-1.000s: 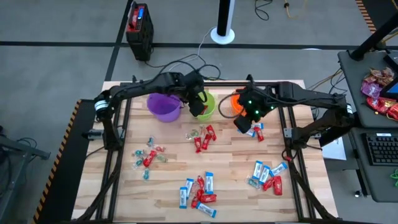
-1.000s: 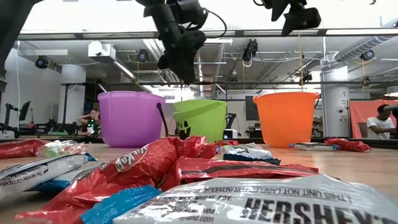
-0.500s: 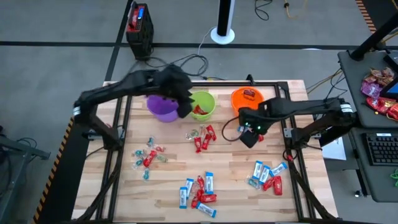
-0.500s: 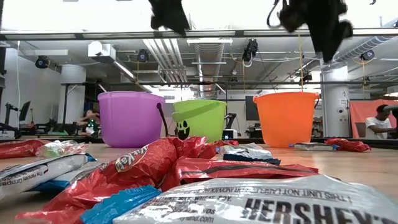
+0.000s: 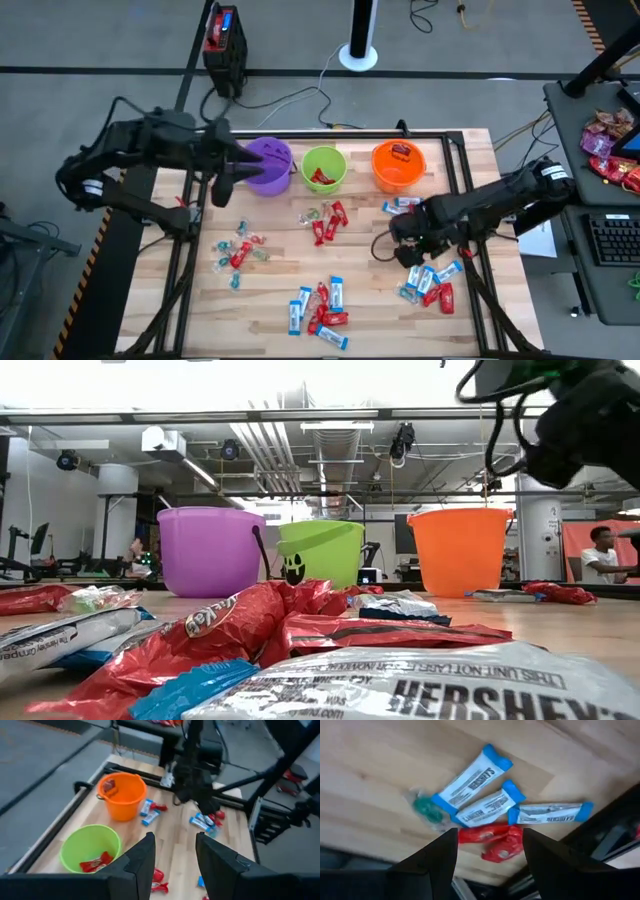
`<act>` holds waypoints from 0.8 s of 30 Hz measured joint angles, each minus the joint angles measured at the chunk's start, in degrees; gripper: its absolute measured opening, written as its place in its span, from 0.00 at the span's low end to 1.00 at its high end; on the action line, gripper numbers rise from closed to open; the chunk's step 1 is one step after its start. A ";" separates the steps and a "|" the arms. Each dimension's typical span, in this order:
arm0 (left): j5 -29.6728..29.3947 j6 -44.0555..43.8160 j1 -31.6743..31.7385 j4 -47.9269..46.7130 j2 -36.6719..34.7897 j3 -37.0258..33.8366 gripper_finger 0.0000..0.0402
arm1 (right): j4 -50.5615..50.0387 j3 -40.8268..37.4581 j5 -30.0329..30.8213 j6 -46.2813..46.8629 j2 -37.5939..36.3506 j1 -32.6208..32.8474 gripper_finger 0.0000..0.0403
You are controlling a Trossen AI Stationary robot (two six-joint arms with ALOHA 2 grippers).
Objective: Sort candy by brand, put in halloween buckets
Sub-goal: Put the white chocolate bar into the orange bucket
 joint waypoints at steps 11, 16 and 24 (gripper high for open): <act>-13.78 1.33 -2.41 -1.38 -2.29 -0.06 0.31 | 10.39 -6.94 11.62 26.28 0.60 10.47 0.53; -14.31 2.25 -2.41 -1.41 -1.36 -0.06 0.31 | 16.97 -9.89 12.84 27.90 2.15 10.57 0.53; -14.31 2.21 -2.39 -2.23 -0.27 -0.06 0.31 | 27.99 -13.66 12.63 27.88 8.51 10.57 0.53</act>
